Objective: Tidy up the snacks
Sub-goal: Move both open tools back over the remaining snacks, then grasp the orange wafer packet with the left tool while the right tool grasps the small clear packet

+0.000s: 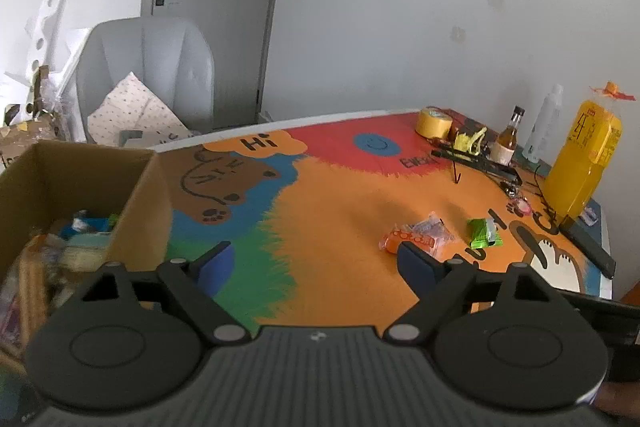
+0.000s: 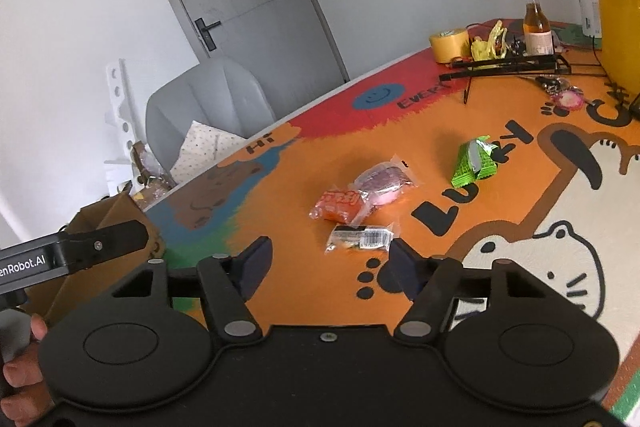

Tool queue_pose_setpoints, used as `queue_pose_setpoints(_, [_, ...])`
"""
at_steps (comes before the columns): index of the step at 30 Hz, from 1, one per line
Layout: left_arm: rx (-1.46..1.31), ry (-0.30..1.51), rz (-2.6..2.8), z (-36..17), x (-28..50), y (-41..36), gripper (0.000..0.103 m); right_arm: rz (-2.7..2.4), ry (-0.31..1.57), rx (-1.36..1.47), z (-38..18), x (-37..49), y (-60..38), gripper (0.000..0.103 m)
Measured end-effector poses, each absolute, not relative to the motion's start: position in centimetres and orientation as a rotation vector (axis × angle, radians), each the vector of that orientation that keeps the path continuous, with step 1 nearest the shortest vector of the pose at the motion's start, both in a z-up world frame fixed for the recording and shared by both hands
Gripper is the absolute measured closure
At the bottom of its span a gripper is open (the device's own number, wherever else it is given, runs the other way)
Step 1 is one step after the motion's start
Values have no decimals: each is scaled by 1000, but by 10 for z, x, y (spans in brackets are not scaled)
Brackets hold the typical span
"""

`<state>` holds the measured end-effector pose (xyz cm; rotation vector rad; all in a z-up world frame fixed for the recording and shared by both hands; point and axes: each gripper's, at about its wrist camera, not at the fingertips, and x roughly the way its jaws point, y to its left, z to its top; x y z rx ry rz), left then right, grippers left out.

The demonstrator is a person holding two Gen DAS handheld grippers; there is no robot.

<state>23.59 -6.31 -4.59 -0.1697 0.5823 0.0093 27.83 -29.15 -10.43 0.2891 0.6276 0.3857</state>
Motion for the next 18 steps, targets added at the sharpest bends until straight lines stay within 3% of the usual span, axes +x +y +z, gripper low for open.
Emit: queue_pose_setpoints(18, [-151, 651, 13, -75, 292, -56, 21, 289, 663, 148, -135, 326, -247, 17])
